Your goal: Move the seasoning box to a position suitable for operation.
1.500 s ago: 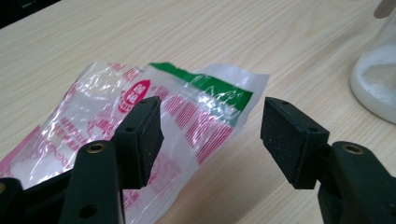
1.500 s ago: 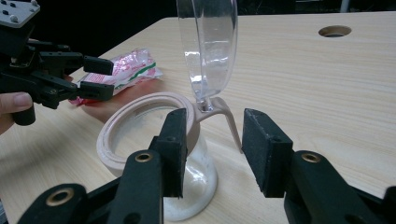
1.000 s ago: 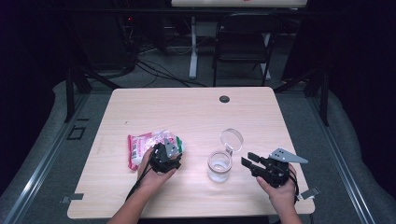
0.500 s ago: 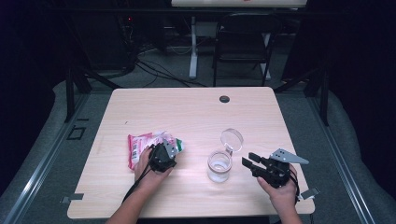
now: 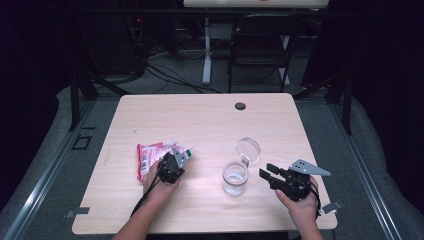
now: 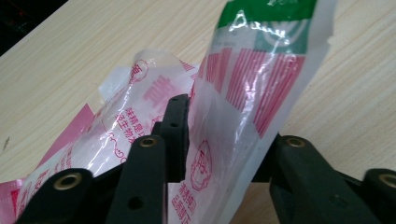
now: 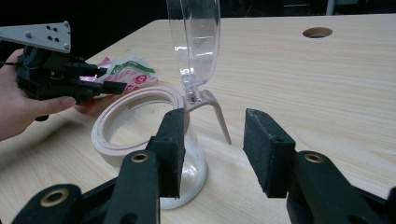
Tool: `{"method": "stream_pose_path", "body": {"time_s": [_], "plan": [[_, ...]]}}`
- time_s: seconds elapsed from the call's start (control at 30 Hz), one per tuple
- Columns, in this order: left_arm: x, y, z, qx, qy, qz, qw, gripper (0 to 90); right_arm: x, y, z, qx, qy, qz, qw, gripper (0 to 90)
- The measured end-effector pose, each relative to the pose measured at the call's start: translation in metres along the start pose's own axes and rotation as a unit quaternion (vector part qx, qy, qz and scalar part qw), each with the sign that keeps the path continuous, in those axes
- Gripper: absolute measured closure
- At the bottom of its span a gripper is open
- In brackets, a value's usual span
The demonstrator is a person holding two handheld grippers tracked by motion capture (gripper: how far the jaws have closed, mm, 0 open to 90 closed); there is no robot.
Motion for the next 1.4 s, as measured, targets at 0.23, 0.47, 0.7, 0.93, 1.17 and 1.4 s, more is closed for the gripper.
{"method": "stream_pose_path", "body": {"time_s": [0.23,0.47,0.7,0.93,1.17,1.4], "plan": [[0.006,-0.001,0.003,-0.005,0.008,0.015,0.9998,80.0,0.000,0.000,0.000,0.000,0.001,0.000,1.0000,58.4],[0.020,-0.001,0.010,-0.011,0.024,0.055,0.9982,88.3,0.000,0.000,0.000,-0.001,0.001,-0.001,1.0000,58.4],[0.028,-0.001,0.014,-0.016,0.042,0.080,0.9958,90.0,-0.001,0.000,0.000,-0.002,0.001,-0.001,1.0000,58.4],[0.029,-0.001,0.016,-0.016,0.046,0.087,0.9950,90.0,-0.001,0.000,0.001,-0.001,0.002,-0.001,1.0000,58.4],[0.036,-0.002,0.022,-0.019,0.047,0.102,0.9935,90.0,-0.001,-0.001,0.001,-0.005,0.003,-0.003,1.0000,58.4],[0.046,-0.002,0.030,-0.030,0.049,0.124,0.9906,90.0,0.000,-0.001,0.000,-0.005,0.000,-0.004,1.0000,58.0]]}}
Point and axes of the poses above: each handheld gripper's, and its own axes: z roughly backward along the jaws, y roughly out of its underside, x roughly to its left, the point moved 5 cm from there along -z, roughly forward along the jaws, and after that the axes turned 1 degree about x, right-handed, at the moved point
